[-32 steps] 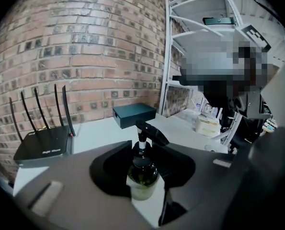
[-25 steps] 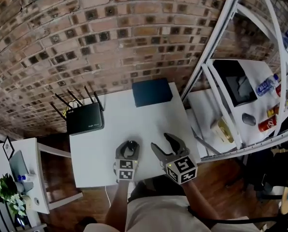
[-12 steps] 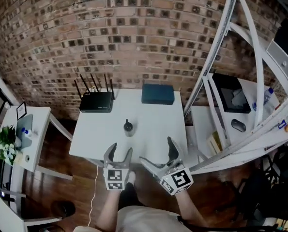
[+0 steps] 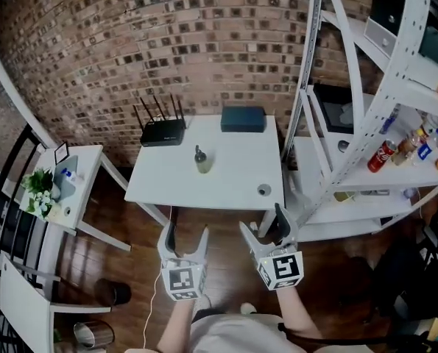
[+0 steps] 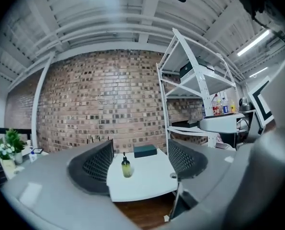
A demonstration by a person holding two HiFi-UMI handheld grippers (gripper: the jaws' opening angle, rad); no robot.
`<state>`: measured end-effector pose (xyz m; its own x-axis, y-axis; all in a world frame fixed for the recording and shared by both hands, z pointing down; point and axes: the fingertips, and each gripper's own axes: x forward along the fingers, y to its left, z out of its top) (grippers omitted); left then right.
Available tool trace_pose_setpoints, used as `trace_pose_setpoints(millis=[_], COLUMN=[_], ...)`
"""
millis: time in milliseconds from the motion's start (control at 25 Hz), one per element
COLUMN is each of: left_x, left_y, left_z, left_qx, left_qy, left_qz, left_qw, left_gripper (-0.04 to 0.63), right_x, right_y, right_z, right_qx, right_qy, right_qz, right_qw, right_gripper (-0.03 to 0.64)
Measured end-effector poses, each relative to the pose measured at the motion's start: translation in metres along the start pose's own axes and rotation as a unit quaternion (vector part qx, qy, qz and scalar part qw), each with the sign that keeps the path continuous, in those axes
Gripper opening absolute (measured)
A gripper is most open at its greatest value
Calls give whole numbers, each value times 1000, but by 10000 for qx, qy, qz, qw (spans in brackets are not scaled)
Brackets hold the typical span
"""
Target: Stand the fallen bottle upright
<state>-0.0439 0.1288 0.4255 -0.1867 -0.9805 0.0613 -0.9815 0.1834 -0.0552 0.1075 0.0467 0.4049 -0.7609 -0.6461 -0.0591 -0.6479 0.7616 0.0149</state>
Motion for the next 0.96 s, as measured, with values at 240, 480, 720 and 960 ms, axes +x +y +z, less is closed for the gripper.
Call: trace_pose_setpoints(millis=[240,480,720,960], left_x=[-22,-46,-54,-49], left_y=[35,71,97,124], left_z=[28,33,33,35], left_qx=[115,128,192,204], left_qy=[-268,-495,-478,-348], left_qz=[186,340,406,423], left_qw=[9994,9981,9978,9983], left_gripper=[380,371,367,359], right_x=[13,28,38,52], right_y=[37,97,114,121], right_z=[34,43,39,39], right_qx=[-238,-468,-410,-332], right_qy=[-314,-431,-267,-25], right_qz=[19,303,148,-42], right_qw=[9992,9975,9987,9994], right_gripper=[390,383,367,352])
